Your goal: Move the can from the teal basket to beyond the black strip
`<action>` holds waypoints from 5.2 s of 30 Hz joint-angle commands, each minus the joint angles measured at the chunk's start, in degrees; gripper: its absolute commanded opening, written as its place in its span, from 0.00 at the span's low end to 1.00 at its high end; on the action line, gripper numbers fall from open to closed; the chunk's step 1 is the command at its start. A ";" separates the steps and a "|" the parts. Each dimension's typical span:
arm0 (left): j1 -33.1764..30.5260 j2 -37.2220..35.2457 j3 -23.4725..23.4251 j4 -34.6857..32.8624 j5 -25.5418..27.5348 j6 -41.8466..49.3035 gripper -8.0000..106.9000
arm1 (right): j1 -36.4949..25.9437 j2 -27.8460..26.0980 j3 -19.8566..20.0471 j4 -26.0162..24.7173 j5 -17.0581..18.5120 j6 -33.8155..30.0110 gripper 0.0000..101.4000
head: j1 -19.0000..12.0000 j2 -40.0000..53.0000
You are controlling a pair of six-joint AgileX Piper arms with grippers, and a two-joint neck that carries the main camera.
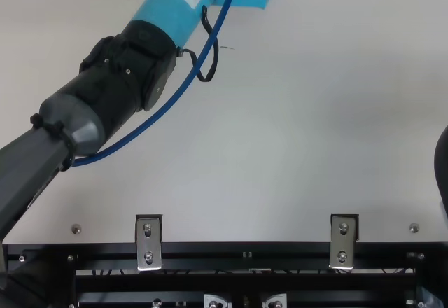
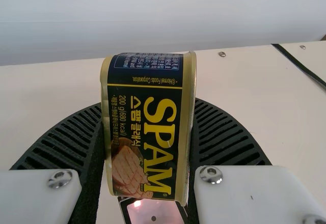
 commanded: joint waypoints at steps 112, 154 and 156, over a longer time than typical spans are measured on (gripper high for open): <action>-1.94 -13.22 10.88 46.32 -3.26 -34.12 0.16 | 15.19 34.56 -21.00 21.47 -19.15 2.99 1.00 | -0.72 -14.12; -1.94 -13.22 10.88 46.32 -3.26 -34.12 0.16 | 24.55 57.26 -27.83 41.19 -23.01 -12.86 1.00 | -0.72 -14.12; -1.94 -13.22 10.88 46.32 -3.26 -34.12 0.16 | 24.50 58.56 -28.34 42.60 -22.92 -14.62 1.00 | -0.72 -14.12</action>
